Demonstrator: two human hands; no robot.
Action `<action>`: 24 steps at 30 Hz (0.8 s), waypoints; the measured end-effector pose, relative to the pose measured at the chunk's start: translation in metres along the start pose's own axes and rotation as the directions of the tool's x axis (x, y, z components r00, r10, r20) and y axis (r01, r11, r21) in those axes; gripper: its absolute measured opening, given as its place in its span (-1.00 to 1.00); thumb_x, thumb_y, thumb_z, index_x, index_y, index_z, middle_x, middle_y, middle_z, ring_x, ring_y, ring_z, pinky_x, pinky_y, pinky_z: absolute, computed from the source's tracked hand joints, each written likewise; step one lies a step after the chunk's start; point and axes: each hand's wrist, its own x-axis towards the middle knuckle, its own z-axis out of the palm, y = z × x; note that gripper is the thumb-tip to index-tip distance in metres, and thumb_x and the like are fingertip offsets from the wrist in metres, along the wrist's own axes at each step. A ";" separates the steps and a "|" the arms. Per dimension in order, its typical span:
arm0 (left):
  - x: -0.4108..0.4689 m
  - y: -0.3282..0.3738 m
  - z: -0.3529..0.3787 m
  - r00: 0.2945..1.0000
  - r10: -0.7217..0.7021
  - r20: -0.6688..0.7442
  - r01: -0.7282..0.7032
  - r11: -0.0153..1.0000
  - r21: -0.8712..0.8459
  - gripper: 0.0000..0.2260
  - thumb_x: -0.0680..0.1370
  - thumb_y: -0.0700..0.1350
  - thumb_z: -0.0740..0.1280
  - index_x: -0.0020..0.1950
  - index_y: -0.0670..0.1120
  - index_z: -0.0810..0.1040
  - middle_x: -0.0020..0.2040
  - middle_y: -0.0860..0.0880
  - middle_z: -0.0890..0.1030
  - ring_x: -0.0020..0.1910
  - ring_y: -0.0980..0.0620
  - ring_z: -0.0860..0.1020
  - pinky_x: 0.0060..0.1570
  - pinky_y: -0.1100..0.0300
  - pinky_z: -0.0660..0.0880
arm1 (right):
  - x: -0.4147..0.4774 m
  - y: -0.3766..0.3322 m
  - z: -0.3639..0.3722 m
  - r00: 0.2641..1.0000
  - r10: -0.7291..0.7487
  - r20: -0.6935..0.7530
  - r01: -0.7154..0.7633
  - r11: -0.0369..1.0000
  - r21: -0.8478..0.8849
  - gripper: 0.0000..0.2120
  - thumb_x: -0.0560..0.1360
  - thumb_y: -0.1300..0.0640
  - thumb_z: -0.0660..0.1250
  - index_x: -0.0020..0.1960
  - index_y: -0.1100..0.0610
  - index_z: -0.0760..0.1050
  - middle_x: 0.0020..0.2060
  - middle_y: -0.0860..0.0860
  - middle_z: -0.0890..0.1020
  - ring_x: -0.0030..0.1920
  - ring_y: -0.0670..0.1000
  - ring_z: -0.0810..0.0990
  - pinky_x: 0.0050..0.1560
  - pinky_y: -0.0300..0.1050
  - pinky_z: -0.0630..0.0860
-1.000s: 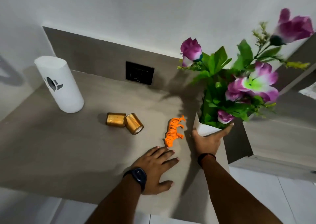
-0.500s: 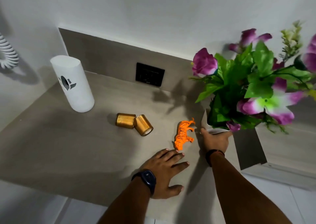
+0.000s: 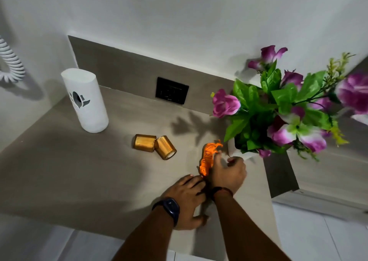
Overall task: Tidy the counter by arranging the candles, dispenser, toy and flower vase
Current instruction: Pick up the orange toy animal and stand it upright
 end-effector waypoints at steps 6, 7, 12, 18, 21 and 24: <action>0.002 -0.001 -0.002 1.000 -0.014 0.000 0.014 1.000 -0.010 -0.30 0.46 0.37 0.11 0.46 -0.04 0.24 0.42 -0.09 0.38 0.41 -0.11 0.23 0.46 -0.05 0.03 | 0.003 -0.020 0.025 0.865 -0.023 0.502 0.203 0.930 -0.307 -0.18 0.30 -0.16 0.43 0.41 0.16 0.20 0.12 0.26 0.55 0.14 0.31 0.50 0.11 0.14 0.50; 0.001 -0.001 -0.002 1.000 -0.014 -0.001 0.014 1.000 -0.023 -0.30 0.46 0.37 0.11 0.47 -0.03 0.23 0.42 -0.08 0.38 0.40 -0.10 0.24 0.46 -0.04 0.02 | 0.005 -0.018 0.028 0.854 -0.029 0.519 0.220 0.924 -0.312 -0.20 0.33 -0.09 0.41 0.43 0.14 0.15 0.12 0.27 0.56 0.13 0.32 0.51 0.09 0.14 0.51; 0.002 -0.004 0.002 1.000 -0.028 0.012 0.029 0.998 -0.054 -0.31 0.45 0.38 0.11 0.49 0.08 0.11 0.46 -0.07 0.30 0.43 -0.12 0.18 0.46 -0.08 0.03 | 0.021 -0.026 0.033 0.886 0.033 0.463 0.075 0.974 -0.214 -0.59 0.34 -0.04 0.40 0.12 0.08 0.44 -0.06 0.23 0.65 0.00 0.31 0.60 -0.01 0.06 0.50; 0.012 -0.012 0.004 0.968 -0.251 -0.026 0.251 0.968 0.013 -0.24 0.44 0.40 0.06 0.53 0.01 0.08 0.53 -0.08 0.18 0.49 -0.15 0.04 0.45 -0.10 -0.08 | 0.039 -0.041 0.038 0.846 0.170 0.506 -0.232 0.971 0.061 -0.54 0.51 -0.12 0.28 -0.28 0.27 0.55 -0.52 0.15 0.57 -0.51 0.16 0.56 -0.44 -0.03 0.52; 0.017 -0.014 0.005 0.949 -0.316 -0.016 0.316 0.949 0.012 -0.19 0.43 0.43 0.03 0.54 -0.02 0.07 0.56 -0.07 0.10 0.51 -0.12 -0.02 0.45 -0.12 -0.09 | 0.042 -0.037 0.039 0.824 0.199 0.531 -0.264 0.963 0.049 -0.53 0.54 -0.14 0.24 -0.21 0.26 0.59 -0.55 0.10 0.56 -0.45 0.17 0.59 -0.40 -0.07 0.49; 0.022 -0.015 0.006 0.933 -0.359 -0.006 0.359 0.933 0.004 -0.16 0.41 0.46 0.01 0.53 -0.01 0.05 0.57 -0.06 0.05 0.51 -0.10 -0.07 0.45 -0.11 -0.14 | 0.040 -0.034 0.039 0.846 0.162 0.508 -0.228 0.971 0.071 -0.54 0.54 -0.15 0.21 -0.18 0.23 0.60 -0.58 0.05 0.55 -0.38 0.14 0.63 -0.31 -0.03 0.56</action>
